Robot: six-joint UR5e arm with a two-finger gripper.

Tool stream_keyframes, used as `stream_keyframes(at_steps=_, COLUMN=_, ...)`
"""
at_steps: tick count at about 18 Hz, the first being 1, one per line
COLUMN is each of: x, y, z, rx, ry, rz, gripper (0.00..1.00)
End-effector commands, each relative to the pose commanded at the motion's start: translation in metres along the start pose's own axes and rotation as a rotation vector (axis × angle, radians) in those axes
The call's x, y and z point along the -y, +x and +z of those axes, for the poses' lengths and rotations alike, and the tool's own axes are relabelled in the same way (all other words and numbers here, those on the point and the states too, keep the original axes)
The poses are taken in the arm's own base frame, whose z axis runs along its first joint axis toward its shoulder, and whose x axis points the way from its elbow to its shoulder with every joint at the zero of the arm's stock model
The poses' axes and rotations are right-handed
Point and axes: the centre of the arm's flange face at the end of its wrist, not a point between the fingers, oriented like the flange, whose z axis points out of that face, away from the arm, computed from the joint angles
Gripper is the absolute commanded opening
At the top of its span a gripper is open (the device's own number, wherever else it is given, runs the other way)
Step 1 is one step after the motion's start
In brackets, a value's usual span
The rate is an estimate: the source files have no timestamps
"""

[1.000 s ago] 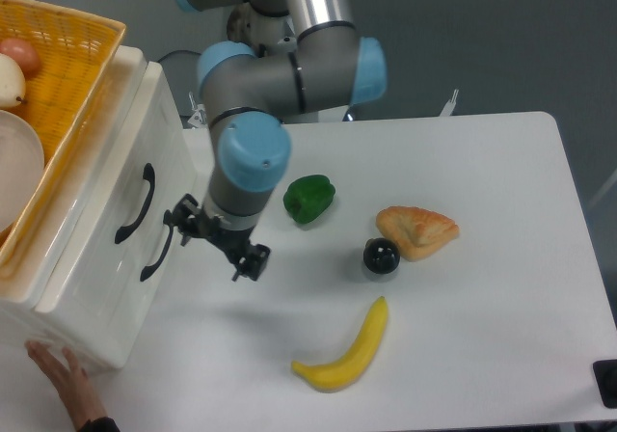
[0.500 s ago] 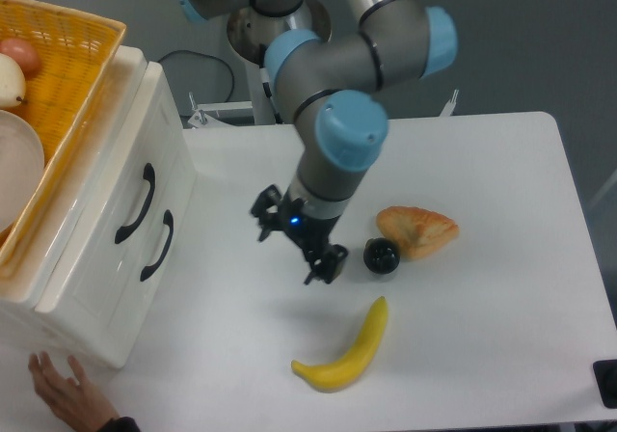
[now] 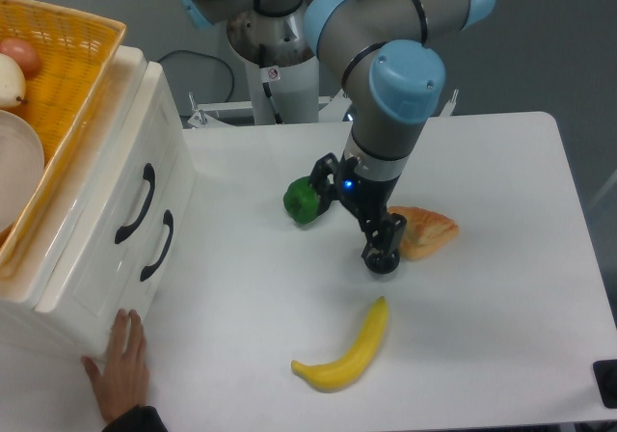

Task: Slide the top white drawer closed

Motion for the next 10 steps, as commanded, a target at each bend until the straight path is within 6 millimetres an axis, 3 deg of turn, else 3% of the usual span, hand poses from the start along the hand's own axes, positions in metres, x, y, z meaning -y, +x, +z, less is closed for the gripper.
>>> stream_keyframes(at_steps=10, x=-0.043, y=-0.01, z=-0.019, rx=0.037, ry=-0.074, rz=0.138, gripper=1.0)
